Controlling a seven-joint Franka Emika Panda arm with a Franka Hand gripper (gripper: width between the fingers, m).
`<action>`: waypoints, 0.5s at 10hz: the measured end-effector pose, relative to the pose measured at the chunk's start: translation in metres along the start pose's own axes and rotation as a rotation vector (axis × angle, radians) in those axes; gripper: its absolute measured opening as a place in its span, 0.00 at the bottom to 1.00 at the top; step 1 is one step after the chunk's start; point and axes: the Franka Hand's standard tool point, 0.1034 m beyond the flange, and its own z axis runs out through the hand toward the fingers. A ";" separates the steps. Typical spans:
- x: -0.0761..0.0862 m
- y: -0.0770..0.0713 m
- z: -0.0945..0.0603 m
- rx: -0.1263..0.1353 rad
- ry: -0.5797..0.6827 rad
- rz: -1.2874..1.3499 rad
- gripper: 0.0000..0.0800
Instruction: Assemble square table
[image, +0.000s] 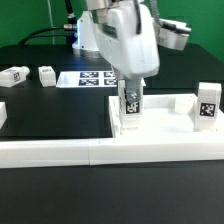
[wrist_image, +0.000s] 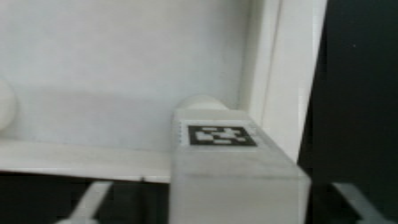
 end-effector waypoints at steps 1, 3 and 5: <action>-0.002 -0.001 0.000 -0.020 0.019 -0.216 0.70; -0.009 -0.003 0.000 -0.033 0.025 -0.451 0.79; -0.007 -0.002 0.001 -0.037 0.022 -0.619 0.81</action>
Offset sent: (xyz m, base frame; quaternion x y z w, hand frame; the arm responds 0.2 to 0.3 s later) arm 0.0000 0.0000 0.0000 0.0000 0.0000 -0.1938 0.9810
